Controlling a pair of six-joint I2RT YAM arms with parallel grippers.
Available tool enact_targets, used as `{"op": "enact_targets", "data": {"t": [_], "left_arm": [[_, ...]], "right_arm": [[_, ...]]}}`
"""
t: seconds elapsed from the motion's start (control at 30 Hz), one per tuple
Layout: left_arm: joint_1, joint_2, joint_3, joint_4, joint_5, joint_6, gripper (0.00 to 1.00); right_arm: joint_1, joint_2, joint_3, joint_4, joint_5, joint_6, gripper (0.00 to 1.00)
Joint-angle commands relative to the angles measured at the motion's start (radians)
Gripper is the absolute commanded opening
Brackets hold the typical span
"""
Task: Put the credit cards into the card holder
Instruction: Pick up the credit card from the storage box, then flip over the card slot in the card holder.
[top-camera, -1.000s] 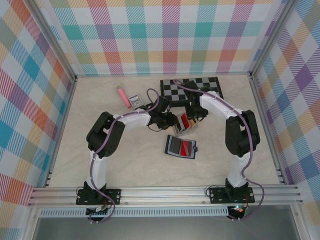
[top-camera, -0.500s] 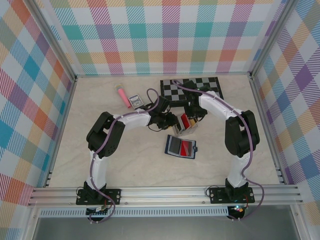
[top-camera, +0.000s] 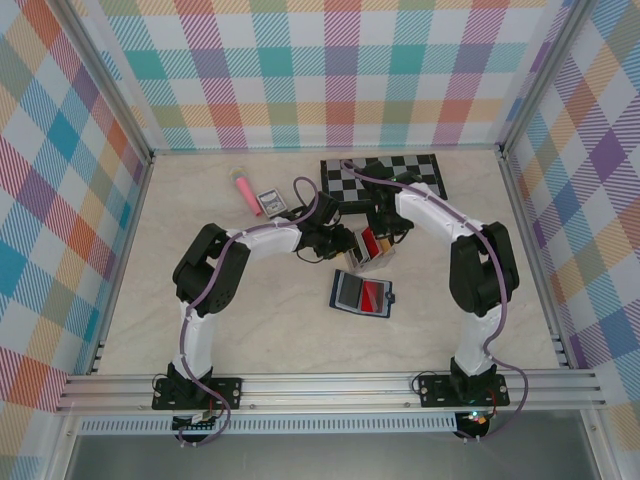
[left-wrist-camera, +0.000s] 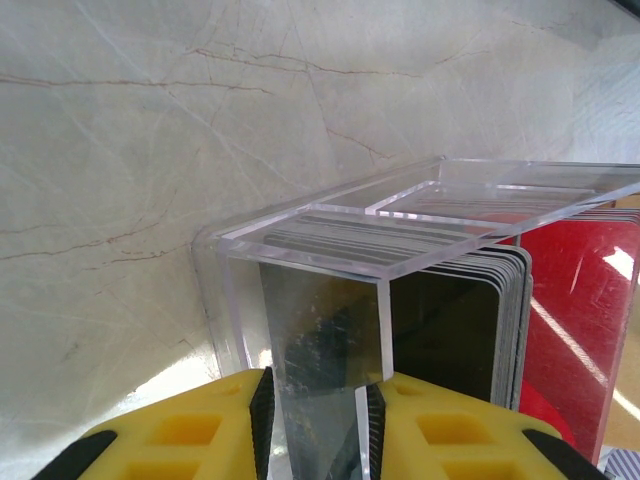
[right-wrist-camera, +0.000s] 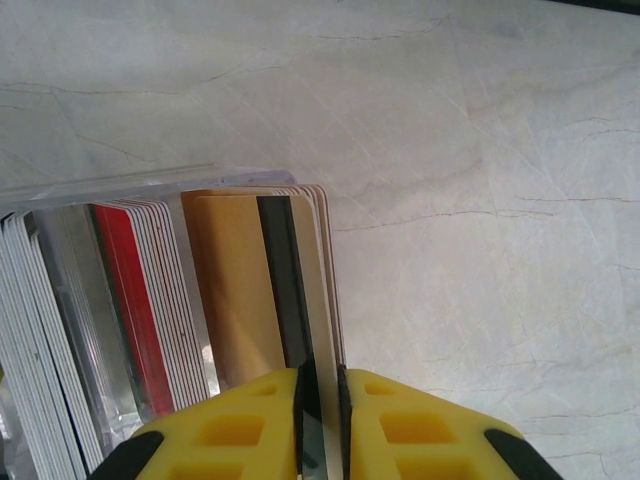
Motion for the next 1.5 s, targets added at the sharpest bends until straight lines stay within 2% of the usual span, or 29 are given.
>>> {"op": "enact_targets", "data": {"t": [0.0, 0.23, 0.47, 0.6, 0.8, 1.03, 1.17, 1.33, 1.47], "left_arm": [[-0.001, 0.026, -0.019, -0.119, -0.040, 0.020, 0.30], [-0.001, 0.020, -0.028, -0.121, -0.044, 0.020, 0.30], [-0.001, 0.007, -0.036, -0.117, -0.045, 0.020, 0.31], [-0.001, -0.006, -0.038, -0.112, -0.042, 0.019, 0.32], [-0.001, -0.033, -0.050, -0.092, -0.029, 0.015, 0.35], [-0.003, -0.149, -0.107, -0.048, -0.033, 0.020, 0.51], [-0.007, -0.246, -0.192, -0.041, -0.046, 0.028, 0.59], [-0.037, -0.333, -0.304, -0.038, -0.018, 0.044, 0.62], [-0.086, -0.354, -0.357, -0.028, -0.005, 0.049, 0.62]], "right_arm": [[-0.003, -0.046, 0.023, -0.041, 0.053, -0.006, 0.16], [-0.002, -0.077, 0.011, -0.039, -0.008, 0.006, 0.16], [-0.002, -0.125, 0.003, -0.032, -0.108, 0.029, 0.07], [-0.002, -0.159, -0.016, -0.017, -0.173, 0.049, 0.06], [-0.004, -0.215, -0.056, 0.002, -0.196, 0.111, 0.01], [-0.001, -0.438, -0.281, 0.123, -0.313, 0.267, 0.00], [0.023, -0.567, -0.442, 0.192, -0.353, 0.347, 0.01], [0.100, -0.620, -0.582, 0.235, -0.362, 0.434, 0.00], [0.167, -0.615, -0.642, 0.254, -0.315, 0.487, 0.00]]}}
